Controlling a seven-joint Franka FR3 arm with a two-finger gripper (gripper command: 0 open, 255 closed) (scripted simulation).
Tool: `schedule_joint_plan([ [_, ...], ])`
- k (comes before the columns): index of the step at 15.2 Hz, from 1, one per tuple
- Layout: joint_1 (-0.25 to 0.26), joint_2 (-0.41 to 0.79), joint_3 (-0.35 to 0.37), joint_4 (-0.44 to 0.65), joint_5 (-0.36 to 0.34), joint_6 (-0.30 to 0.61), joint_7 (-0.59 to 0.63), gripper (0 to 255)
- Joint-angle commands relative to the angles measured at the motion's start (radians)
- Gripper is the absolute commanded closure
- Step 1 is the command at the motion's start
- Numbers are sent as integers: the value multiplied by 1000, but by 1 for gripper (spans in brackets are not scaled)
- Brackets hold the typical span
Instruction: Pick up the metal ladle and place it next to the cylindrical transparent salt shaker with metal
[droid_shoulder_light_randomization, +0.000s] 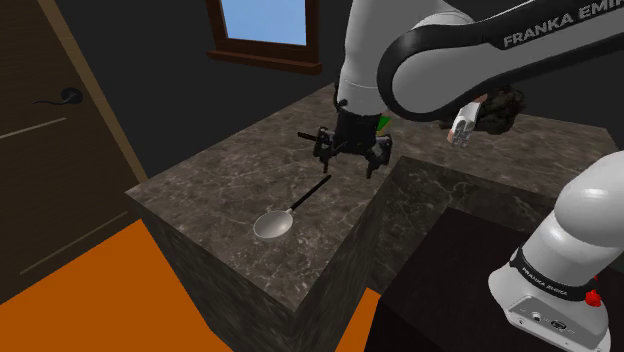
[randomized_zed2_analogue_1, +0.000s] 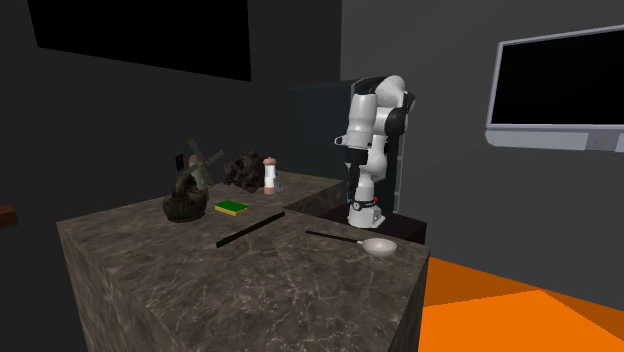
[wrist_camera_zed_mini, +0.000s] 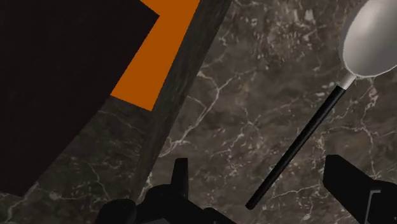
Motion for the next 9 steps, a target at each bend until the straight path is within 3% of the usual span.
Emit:
schedule_joint_plan([
  [1, -70, 85, 94, 46, -39, 42, 155, 0],
  [3, -156, 183, 196, 99, -111, 77, 316, 0],
  [5, -258, 303, 313, 158, -228, 103, 503, 0],
  [7, -356, 478, 430, 227, -435, 105, 747, 0],
  [8, -365, 594, 456, 269, -576, 85, 891, 0],
  [9, -331, 678, 434, 305, -672, 63, 994, 0],
])
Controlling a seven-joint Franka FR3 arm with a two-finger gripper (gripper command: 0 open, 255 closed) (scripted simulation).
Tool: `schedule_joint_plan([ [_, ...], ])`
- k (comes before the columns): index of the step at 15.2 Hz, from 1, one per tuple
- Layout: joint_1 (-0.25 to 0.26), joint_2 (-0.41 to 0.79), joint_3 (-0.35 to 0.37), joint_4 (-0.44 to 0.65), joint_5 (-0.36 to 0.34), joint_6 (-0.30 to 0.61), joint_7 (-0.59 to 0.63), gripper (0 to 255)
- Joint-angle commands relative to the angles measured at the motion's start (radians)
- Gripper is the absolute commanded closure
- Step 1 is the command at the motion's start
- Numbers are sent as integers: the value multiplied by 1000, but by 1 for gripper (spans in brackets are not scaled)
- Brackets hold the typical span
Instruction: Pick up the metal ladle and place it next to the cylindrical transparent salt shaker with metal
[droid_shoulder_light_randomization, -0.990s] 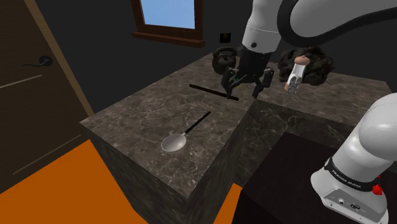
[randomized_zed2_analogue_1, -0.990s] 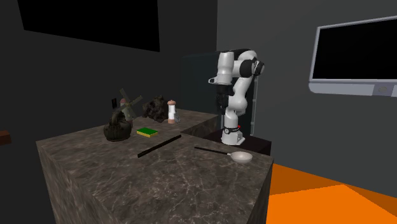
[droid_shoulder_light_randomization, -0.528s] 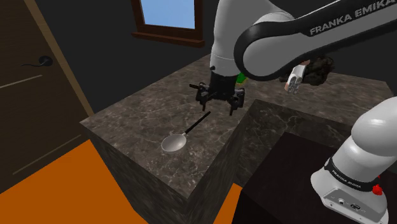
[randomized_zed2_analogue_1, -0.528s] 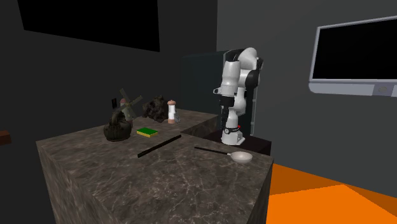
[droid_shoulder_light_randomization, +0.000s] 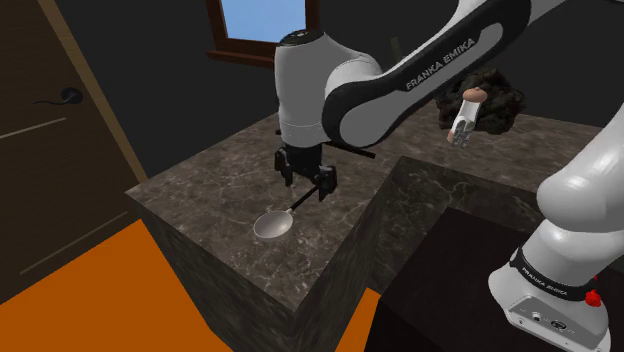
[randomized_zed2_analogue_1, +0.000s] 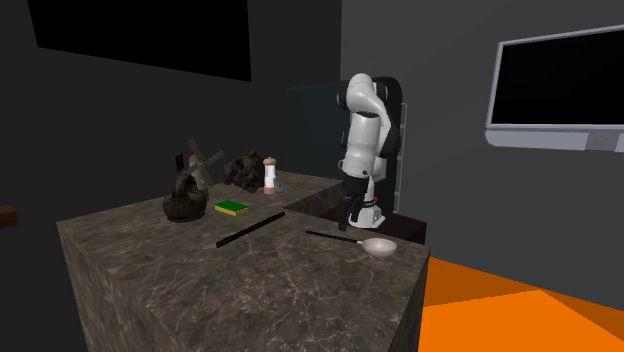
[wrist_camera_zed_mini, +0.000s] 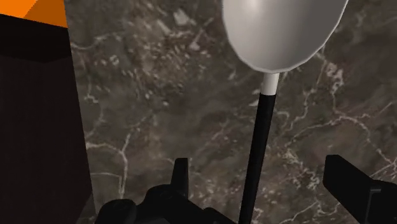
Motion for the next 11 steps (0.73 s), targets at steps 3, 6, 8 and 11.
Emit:
schedule_joint_plan([
  [3, 66, 119, -59, 28, -154, 9, 158, 0],
  [6, 92, 158, -90, 20, -205, 32, 191, 0],
  [8, 106, 179, -107, 17, -232, 44, 208, 0],
  [11, 106, 179, -107, 17, -231, 44, 208, 0],
])
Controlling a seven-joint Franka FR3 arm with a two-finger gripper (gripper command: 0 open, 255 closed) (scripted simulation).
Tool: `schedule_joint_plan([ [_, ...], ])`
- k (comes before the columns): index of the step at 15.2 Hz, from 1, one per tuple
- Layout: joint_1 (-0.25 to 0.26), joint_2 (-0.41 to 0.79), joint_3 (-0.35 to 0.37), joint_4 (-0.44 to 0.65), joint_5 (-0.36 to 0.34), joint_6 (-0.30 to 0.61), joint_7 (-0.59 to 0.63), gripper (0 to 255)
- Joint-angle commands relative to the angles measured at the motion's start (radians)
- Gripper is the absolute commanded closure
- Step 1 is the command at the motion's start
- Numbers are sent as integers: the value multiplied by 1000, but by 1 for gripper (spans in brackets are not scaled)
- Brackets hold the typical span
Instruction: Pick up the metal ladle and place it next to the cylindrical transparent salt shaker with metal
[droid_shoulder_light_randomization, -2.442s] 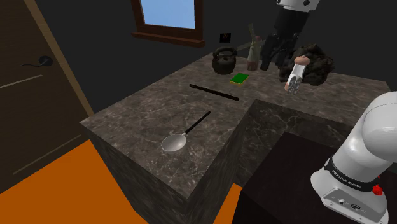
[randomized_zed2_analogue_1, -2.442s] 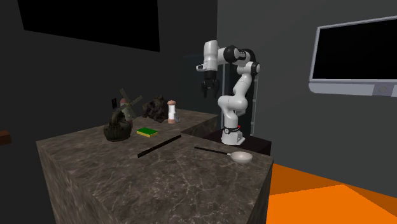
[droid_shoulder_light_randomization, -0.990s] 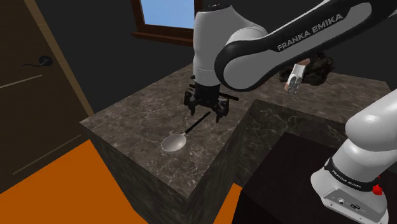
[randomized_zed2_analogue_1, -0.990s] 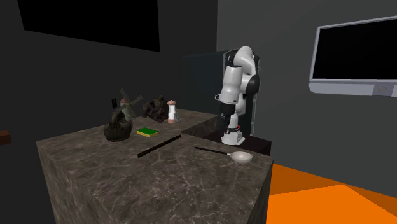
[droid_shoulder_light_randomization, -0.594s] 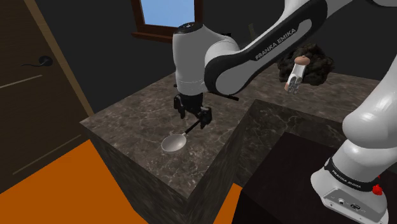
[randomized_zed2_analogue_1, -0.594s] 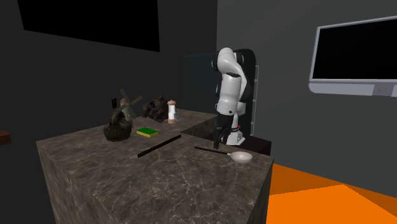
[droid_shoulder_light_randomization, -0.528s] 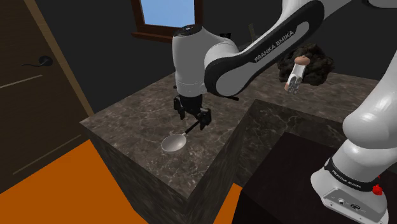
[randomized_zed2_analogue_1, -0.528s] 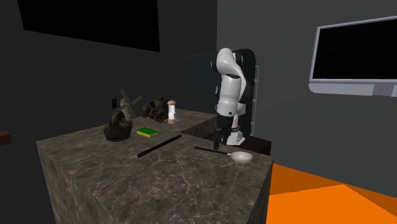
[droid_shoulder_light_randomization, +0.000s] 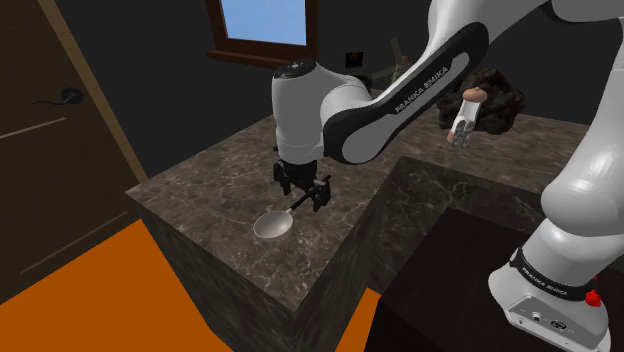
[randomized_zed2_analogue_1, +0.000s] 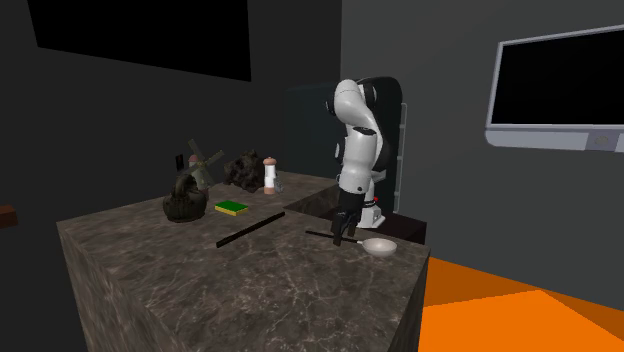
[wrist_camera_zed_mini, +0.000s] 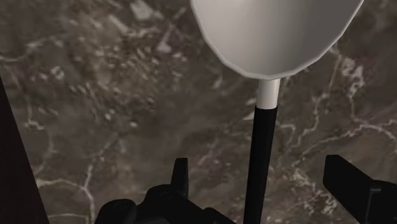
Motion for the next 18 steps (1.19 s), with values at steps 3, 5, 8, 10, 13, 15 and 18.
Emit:
schedule_joint_plan([
  [3, 1, 1, -1, 0, -2, 1, 1, 0],
  [5, 1, 1, -1, 0, -1, 1, 1, 255],
  [8, 1, 2, -1, 1, -2, 0, 1, 255],
  [10, 0, 0, 0, -1, 0, 1, 0, 255],
  [13, -3, -4, 2, -2, 4, 0, -3, 255],
  [15, -8, -11, 9, 3, 14, -7, -10, 255],
  [18, -35, -47, 37, 13, 63, -31, -46, 255],
])
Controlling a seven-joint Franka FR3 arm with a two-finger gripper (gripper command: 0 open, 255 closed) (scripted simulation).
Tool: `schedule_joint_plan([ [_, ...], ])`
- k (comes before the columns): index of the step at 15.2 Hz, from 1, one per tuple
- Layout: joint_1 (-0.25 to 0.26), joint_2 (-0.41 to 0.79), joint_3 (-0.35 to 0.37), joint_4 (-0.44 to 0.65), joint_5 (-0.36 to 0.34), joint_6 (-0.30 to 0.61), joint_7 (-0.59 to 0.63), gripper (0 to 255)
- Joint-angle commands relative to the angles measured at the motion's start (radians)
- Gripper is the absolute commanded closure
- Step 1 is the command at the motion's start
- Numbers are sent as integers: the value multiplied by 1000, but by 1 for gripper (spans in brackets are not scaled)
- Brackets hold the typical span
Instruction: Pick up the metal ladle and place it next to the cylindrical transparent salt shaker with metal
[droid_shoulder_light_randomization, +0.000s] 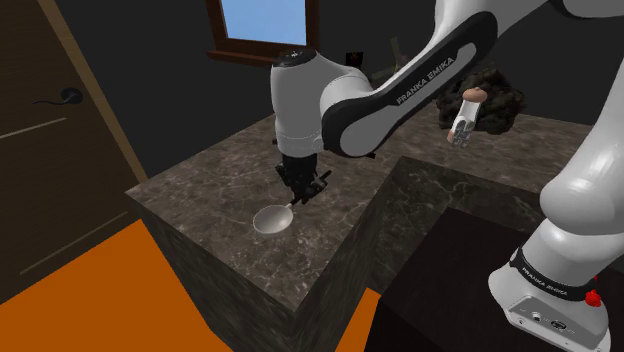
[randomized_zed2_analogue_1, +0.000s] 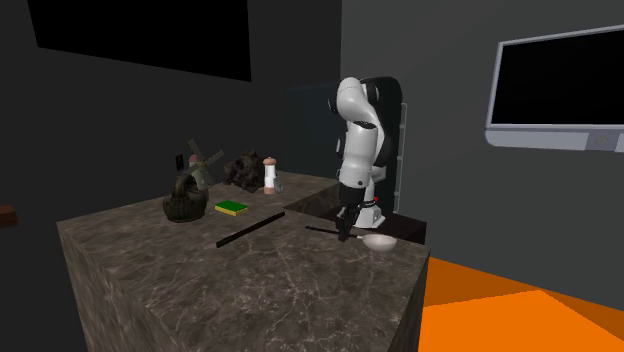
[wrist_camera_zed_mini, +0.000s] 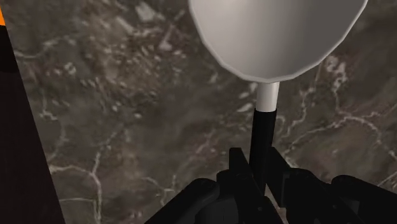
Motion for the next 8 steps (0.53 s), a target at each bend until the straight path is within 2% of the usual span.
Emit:
schedule_joint_plan([
  [1, -15, -21, 15, 8, 29, -15, -22, 255],
  [8, -69, -110, 65, 43, 144, -77, -109, 255],
])
